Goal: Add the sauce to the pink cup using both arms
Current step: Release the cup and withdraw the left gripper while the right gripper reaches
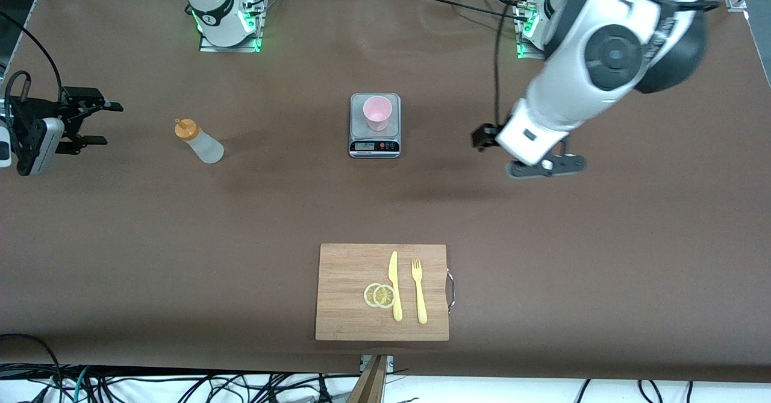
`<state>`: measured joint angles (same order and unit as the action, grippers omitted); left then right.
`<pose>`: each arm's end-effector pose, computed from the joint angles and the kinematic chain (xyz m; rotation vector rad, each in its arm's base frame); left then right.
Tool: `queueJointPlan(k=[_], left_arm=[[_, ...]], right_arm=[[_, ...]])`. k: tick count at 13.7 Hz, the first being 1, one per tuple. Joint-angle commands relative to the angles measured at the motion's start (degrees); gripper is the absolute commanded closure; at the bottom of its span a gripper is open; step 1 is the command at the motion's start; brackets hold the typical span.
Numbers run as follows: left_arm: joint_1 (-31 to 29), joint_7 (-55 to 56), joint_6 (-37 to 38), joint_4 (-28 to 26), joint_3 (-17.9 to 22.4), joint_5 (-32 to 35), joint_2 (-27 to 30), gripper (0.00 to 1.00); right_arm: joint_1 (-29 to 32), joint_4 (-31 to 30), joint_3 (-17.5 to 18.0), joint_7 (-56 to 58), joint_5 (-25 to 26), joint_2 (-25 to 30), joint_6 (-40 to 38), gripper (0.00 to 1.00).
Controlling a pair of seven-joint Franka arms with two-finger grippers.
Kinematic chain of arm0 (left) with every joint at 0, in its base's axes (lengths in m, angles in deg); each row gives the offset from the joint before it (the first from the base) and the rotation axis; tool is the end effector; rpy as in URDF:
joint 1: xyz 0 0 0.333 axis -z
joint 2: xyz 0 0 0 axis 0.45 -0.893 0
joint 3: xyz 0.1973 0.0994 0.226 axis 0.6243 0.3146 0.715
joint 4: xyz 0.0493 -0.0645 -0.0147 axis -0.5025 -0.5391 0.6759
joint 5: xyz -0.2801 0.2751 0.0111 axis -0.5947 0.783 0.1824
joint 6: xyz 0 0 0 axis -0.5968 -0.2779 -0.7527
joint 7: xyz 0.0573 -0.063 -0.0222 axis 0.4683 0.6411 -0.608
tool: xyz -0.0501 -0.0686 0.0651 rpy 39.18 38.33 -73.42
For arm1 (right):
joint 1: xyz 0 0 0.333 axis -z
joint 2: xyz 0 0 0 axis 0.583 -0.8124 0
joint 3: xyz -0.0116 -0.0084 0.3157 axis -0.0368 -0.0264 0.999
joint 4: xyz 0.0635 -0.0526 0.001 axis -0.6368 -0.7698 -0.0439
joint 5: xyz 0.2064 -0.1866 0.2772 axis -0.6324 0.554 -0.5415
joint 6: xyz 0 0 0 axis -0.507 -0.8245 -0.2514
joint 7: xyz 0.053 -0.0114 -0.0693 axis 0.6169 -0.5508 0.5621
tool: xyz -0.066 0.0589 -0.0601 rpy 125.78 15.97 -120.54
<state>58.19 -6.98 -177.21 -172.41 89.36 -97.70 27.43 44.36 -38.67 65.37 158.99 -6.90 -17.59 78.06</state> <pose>0.5975 -0.2272 0.5180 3.0474 0.2506 -0.2037 0.5561 -0.1330 0.4235 -2.2827 -1.0553 0.2042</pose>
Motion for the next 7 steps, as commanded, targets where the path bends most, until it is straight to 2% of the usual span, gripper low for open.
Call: queueJointPlan(k=[1, 5, 7], left_arm=[[-8.84, -4.93, 1.65, 0.64, -0.97, 0.98, 2.93, 0.00], [-18.33, -10.19, 4.55, 0.64, -1.93, 1.06, 6.81, 0.00], [-24.04, -15.55, 6.92, 0.64, -5.43, 1.50, 7.43, 0.00]], right_arm=[[4.12, 0.53, 0.42, 14.83, -4.08, -4.15, -4.03, 0.00], [8.09, 0.62, 0.42, 34.17, -9.71, -13.11, -8.70, 0.00], [8.62, 0.62, 0.42, 41.73, -10.42, -17.50, -10.37, 0.00]])
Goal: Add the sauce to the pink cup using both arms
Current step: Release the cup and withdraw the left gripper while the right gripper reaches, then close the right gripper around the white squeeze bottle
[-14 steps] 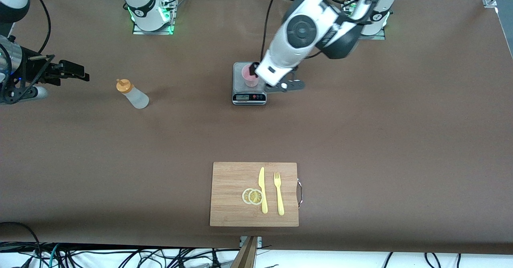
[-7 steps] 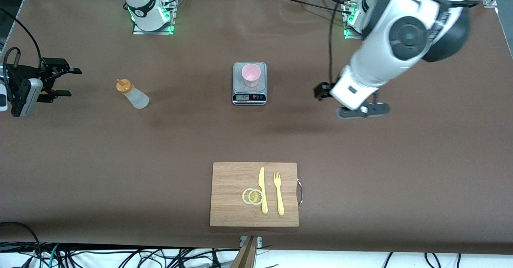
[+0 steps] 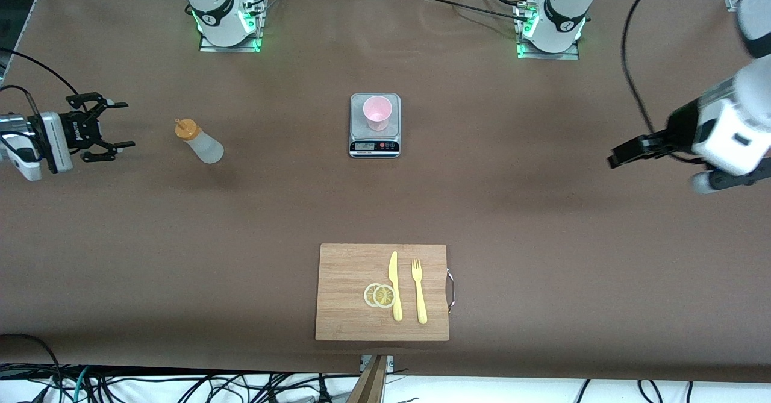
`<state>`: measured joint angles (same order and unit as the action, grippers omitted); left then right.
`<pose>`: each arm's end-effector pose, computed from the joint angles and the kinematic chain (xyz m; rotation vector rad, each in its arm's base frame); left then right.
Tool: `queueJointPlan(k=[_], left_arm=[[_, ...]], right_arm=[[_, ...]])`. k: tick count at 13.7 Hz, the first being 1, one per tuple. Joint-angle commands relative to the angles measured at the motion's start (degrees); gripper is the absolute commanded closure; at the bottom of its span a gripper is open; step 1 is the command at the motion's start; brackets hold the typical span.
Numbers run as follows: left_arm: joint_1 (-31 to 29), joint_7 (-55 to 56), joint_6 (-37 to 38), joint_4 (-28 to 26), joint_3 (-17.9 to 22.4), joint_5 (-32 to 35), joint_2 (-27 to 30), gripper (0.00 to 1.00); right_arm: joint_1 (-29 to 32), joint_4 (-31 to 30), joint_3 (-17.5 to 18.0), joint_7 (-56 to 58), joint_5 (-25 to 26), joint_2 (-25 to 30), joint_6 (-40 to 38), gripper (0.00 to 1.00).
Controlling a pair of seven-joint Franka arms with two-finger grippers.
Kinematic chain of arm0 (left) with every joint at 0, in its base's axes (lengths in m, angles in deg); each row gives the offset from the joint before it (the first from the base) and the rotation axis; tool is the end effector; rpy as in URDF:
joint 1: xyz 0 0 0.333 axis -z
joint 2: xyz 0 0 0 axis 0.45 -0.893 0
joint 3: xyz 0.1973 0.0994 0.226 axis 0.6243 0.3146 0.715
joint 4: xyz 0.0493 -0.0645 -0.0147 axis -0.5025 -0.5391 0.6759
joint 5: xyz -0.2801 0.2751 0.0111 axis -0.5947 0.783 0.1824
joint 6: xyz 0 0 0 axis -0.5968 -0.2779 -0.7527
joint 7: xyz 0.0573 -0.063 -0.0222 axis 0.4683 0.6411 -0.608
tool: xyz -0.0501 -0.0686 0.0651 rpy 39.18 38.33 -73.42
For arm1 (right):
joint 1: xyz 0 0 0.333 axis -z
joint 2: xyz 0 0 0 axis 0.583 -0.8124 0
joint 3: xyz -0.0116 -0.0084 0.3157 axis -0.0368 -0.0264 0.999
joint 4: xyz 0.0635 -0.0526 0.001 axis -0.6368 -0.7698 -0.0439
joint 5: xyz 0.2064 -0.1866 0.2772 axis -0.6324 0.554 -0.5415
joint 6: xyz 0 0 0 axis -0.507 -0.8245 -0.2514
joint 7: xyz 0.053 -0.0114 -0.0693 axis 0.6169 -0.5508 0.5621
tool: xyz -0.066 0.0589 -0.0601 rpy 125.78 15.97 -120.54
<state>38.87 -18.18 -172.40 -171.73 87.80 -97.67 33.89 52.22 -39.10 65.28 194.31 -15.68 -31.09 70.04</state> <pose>0.6059 -0.0281 0.5855 2.9687 0.3932 -0.1169 0.5323 -0.1839 0.2945 -1.7051 -1.2711 -0.0565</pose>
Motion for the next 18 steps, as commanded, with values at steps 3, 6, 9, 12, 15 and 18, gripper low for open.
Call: queueJointPlan(k=[3, 6, 9, 12, 15, 18], left_arm=[[-9.49, -13.30, 3.42, -0.05, -8.02, 6.29, 2.37, 0.00], [-9.57, -14.56, 5.98, -0.13, -10.29, 7.18, 3.34, 0.00], [-8.79, -14.47, 6.33, -0.14, -11.71, 7.27, 3.08, 0.00], [-8.78, -14.56, 6.15, -0.05, -11.97, 7.18, 2.46, 0.00], [-8.78, -14.65, 6.15, -0.05, -11.98, 7.18, 2.46, 0.00], [-8.70, -14.65, 6.15, -0.05, -11.97, 7.18, 2.11, 0.00]], right_arm=[[1.11, 1.06, 0.60, 16.44, -3.14, -9.46, -3.32, 0.00], [1.02, 1.67, 0.86, 24.36, -4.54, -13.07, -3.33, 0.00], [0.93, 2.20, 2.26, 31.21, -5.59, -15.36, -3.33, 0.00], [0.84, 2.73, 3.58, 36.76, -6.92, -17.21, -3.15, 0.00], [0.84, 4.13, 4.02, 38.35, -7.00, -18.88, -3.33, 0.00], [0.93, 4.22, 4.20, 39.14, -7.00, -20.81, -3.06, 0.00]])
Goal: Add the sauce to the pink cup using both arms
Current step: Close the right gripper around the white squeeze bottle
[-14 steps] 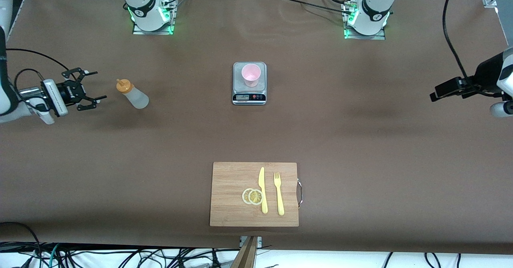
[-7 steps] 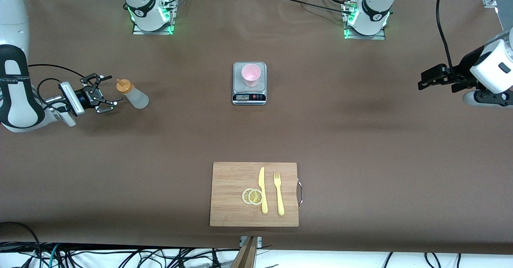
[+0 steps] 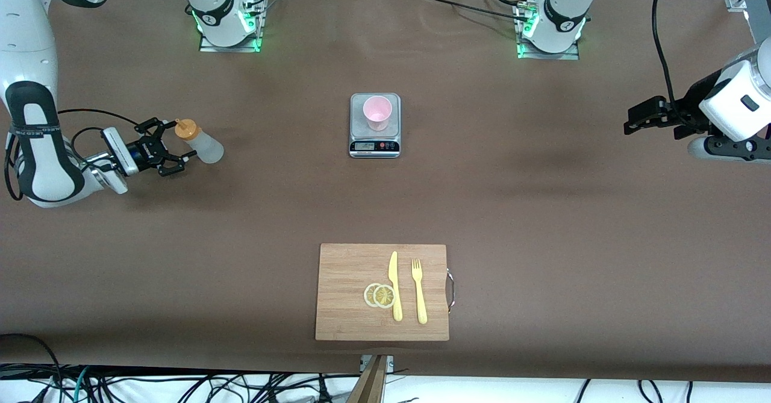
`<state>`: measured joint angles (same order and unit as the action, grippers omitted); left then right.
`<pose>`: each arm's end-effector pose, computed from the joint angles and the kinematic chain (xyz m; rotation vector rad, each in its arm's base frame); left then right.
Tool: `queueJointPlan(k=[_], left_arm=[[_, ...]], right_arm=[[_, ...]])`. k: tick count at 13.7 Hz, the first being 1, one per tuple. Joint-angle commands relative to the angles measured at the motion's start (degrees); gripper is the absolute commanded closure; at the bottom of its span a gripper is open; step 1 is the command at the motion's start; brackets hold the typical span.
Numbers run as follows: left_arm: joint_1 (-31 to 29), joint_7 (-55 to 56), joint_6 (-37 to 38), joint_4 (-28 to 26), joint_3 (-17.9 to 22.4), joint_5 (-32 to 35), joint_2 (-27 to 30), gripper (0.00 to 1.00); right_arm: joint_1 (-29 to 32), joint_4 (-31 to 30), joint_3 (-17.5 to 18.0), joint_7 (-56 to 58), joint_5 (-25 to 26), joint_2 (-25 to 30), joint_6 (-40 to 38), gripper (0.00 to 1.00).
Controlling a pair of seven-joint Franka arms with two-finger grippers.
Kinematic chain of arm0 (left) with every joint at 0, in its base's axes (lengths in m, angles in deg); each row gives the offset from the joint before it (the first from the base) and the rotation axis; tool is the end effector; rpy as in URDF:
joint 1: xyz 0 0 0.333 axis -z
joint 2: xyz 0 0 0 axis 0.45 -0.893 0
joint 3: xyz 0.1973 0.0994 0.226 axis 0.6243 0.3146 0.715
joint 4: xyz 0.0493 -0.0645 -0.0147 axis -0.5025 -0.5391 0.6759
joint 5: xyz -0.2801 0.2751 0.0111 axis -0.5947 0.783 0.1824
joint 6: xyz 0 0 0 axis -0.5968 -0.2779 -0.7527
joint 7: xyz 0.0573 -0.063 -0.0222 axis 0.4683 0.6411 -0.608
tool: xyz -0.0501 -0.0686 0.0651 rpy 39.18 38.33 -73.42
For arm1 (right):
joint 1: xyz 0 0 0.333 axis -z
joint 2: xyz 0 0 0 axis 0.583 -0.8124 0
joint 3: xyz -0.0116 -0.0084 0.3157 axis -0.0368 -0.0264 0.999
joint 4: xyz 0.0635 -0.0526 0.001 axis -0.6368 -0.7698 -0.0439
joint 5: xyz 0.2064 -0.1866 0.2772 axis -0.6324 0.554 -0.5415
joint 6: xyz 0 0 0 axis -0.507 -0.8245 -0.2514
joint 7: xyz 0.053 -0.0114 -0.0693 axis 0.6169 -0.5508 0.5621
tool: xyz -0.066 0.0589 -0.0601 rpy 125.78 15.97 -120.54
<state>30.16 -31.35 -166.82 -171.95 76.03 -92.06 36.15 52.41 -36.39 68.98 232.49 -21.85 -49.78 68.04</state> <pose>0.5842 -0.0382 0.5966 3.0467 -0.0376 -0.1964 0.5243 -0.1357 0.1336 -1.0836 -1.4888 -0.4569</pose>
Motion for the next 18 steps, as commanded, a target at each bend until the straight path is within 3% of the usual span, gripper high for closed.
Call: queueJointPlan(k=[1, 7, 18], left_arm=[[-0.08, -1.48, 0.57, 0.18, -0.21, 1.57, -0.14, 0.00], [0.10, -1.30, 0.49, 0.18, -0.47, 1.48, -0.23, 0.00], [0.10, -1.30, 0.49, 0.18, -0.47, 1.40, -0.23, 0.00]], right_arm=[[0.83, 1.50, 0.50, 1.23, -0.92, -2.47, -0.89, 0.00], [1.44, 1.24, 0.50, 4.13, -4.35, -3.79, -0.54, 0.00], [1.27, 0.98, 0.50, 4.31, -5.76, -5.29, -0.45, 0.01]])
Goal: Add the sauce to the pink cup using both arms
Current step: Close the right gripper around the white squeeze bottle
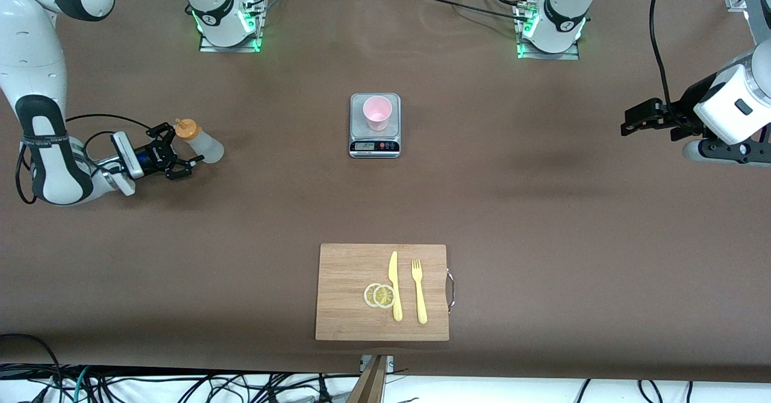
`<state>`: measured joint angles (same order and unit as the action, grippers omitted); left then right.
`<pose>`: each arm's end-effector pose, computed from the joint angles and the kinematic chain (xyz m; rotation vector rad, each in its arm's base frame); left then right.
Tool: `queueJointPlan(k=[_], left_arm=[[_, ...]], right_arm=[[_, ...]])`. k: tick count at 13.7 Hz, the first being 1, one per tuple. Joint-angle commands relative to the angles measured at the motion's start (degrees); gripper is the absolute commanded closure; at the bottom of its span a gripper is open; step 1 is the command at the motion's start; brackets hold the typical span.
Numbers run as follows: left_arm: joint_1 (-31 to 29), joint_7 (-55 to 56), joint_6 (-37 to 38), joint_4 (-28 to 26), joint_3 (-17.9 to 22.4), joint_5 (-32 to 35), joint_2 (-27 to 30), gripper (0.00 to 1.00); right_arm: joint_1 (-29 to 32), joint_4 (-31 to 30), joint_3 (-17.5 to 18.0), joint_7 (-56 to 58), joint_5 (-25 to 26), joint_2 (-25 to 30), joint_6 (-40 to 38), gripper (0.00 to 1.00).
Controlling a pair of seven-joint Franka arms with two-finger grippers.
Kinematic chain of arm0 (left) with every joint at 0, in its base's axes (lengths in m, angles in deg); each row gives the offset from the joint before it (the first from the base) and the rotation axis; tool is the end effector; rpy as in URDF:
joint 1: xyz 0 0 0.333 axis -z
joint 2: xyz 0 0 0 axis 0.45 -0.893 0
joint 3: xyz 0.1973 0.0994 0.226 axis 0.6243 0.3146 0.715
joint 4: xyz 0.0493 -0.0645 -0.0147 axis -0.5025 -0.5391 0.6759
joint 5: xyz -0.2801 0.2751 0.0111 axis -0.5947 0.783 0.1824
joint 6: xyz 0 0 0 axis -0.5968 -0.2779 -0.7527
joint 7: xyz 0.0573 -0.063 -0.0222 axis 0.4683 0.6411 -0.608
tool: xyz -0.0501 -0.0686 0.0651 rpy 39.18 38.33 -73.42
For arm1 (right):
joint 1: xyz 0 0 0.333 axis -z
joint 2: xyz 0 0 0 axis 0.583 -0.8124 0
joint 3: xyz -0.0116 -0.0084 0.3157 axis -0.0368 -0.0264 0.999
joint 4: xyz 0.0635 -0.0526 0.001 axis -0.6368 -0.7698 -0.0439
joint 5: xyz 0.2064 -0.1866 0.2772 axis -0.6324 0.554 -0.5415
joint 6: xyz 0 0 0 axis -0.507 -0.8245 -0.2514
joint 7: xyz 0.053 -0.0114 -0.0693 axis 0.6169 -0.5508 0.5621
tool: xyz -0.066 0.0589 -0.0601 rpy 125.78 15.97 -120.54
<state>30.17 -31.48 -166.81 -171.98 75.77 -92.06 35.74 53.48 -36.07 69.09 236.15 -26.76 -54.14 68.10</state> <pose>0.5858 -0.0409 0.5922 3.0456 -0.0476 -0.2085 0.5168 -0.1338 0.0975 -1.0594 -1.4233 -0.5829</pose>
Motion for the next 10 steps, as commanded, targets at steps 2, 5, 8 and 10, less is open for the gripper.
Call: queueJointPlan(k=[2, 5, 8, 10], left_arm=[[0.09, -1.18, 0.48, 0.21, -0.22, 1.40, 0.18, 0.00], [0.09, -1.18, 0.48, 0.21, -0.22, 1.40, 0.18, 0.00], [0.09, -1.18, 0.48, 0.21, -0.22, 1.31, 0.18, 0.00], [0.09, -1.18, 0.48, 0.21, -0.22, 1.31, 0.18, 0.00]], right_arm=[[-0.06, 0.65, 0.39, 0.39, -0.85, -0.93, -0.51, 0.02], [-0.32, 0.65, 0.39, 0.29, -0.76, -0.93, -0.51, 0.18], [-0.33, 0.65, 0.39, 0.12, -0.67, -0.93, -0.59, 0.37], [-0.41, 0.74, 0.39, -0.23, -0.41, -0.84, -0.68, 0.39]])
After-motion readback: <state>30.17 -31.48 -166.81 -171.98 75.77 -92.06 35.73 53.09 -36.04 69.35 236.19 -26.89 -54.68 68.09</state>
